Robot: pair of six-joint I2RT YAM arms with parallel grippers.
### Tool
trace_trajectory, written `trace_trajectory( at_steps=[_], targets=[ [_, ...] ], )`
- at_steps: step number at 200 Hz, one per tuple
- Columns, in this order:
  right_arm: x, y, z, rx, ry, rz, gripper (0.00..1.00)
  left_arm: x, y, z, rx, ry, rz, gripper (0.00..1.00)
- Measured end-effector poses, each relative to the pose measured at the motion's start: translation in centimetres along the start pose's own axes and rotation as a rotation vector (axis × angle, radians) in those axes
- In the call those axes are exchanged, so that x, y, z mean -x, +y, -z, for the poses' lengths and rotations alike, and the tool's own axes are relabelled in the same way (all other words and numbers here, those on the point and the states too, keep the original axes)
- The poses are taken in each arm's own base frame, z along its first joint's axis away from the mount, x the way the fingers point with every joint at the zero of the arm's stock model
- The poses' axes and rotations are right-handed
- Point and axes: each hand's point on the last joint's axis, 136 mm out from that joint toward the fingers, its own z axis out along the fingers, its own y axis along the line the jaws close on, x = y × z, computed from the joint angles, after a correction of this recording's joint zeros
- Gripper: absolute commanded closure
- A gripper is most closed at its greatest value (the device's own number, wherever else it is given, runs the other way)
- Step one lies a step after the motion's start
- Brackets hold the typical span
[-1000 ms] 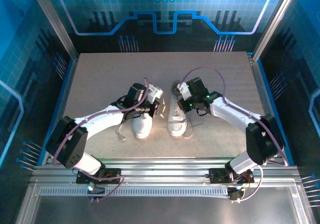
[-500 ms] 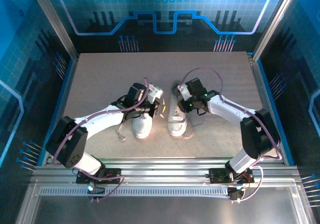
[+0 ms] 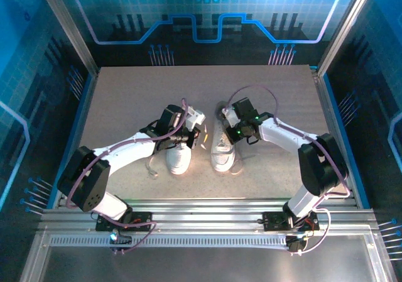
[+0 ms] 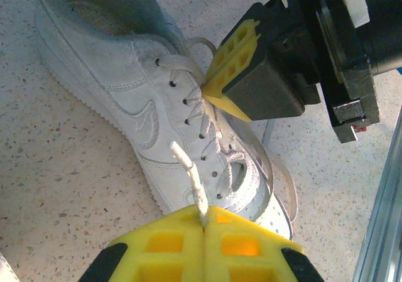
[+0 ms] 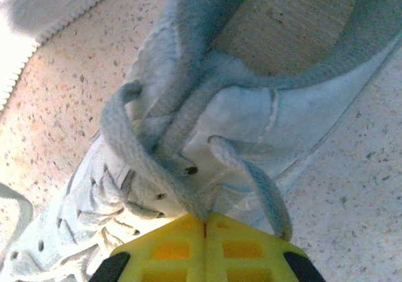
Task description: Tie the shoes
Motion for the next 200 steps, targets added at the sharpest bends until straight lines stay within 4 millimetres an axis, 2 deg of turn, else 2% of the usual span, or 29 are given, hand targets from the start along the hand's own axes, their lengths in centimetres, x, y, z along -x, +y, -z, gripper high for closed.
trace_trajectory(
  at_steps=[20,65,97,148,200],
  targets=[
    [0.0,0.1,0.5,0.005,-0.003,0.002,1.00,0.1,-0.2,0.0,-0.013,-0.004,-0.026,1.00],
    [1.1,1.3,3.5,0.051,-0.057,0.038,1.00,0.6,-0.7,0.0,-0.037,-0.025,-0.114,1.00],
    [1.6,1.8,4.4,0.089,-0.061,0.052,1.00,0.8,-1.5,0.0,-0.078,-0.032,-0.201,1.00],
    [1.5,1.6,4.9,0.140,-0.055,0.031,1.00,1.1,-2.4,-2.7,-0.117,0.054,-0.326,1.00],
    [1.9,1.6,5.3,0.209,-0.078,-0.019,1.00,0.4,-1.4,-5.0,-0.125,0.168,-0.349,1.00]
  ],
)
